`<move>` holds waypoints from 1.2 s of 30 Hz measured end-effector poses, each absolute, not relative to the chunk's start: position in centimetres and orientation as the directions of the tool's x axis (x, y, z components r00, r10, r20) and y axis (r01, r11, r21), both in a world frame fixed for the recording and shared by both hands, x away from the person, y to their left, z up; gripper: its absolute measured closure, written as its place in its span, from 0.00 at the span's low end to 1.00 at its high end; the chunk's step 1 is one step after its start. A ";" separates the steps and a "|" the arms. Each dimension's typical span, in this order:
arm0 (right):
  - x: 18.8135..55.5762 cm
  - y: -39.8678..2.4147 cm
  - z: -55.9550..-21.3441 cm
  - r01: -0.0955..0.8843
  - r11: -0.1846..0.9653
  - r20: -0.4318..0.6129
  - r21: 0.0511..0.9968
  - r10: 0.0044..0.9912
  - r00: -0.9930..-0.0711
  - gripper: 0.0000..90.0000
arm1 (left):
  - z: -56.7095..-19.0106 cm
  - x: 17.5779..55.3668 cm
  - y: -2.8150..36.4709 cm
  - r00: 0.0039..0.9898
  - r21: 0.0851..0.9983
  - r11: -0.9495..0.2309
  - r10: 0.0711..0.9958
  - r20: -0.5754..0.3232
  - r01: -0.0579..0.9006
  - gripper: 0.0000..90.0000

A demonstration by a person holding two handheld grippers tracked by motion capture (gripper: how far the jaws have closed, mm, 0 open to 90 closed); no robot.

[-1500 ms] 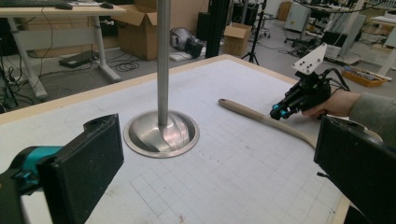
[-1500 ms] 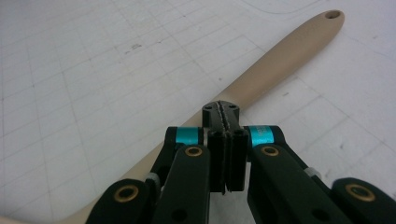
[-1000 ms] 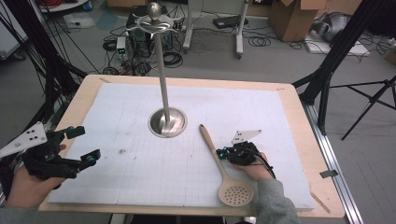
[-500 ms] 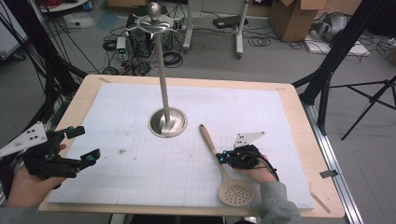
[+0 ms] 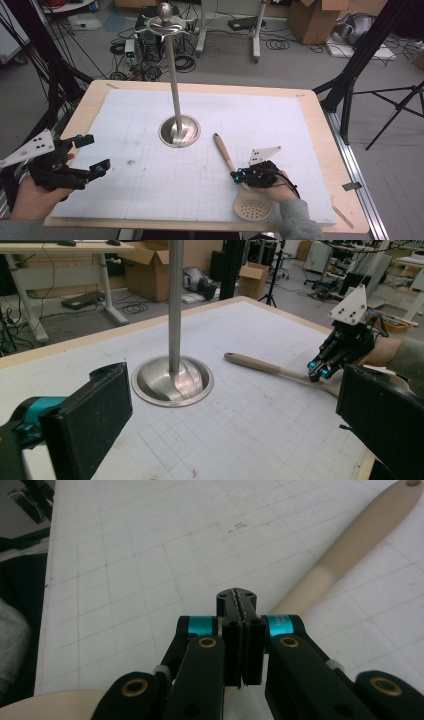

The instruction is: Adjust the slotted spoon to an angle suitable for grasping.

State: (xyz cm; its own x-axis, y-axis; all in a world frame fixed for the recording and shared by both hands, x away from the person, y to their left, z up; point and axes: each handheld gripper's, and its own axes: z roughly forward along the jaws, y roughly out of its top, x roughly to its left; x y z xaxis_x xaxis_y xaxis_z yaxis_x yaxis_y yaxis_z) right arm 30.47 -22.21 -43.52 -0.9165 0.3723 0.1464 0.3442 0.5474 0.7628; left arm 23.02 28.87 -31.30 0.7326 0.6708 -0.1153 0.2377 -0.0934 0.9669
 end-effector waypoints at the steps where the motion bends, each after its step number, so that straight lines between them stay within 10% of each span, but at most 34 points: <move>1: 30.4 -22.1 -43.5 0.340 0.555 0.145 0.759 0.365 -0.919 1.00 | -31.3 23.0 28.9 0.732 0.967 -0.093 0.671 -0.116 0.238 0.02; 36: 30.5 -26.9 -44.2 0.347 0.565 0.135 0.749 0.382 -0.914 1.00 | -31.4 23.0 29.0 0.728 0.967 -0.091 0.675 -0.117 0.239 0.02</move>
State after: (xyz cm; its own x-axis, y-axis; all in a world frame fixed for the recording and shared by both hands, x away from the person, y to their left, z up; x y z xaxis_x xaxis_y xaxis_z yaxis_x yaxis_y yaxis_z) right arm 30.53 -26.87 -44.17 -0.9142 0.3820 0.1349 0.3465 0.5648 0.7490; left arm 22.96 29.02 -31.35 0.7283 0.6752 -0.1169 0.2394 -0.0909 0.9667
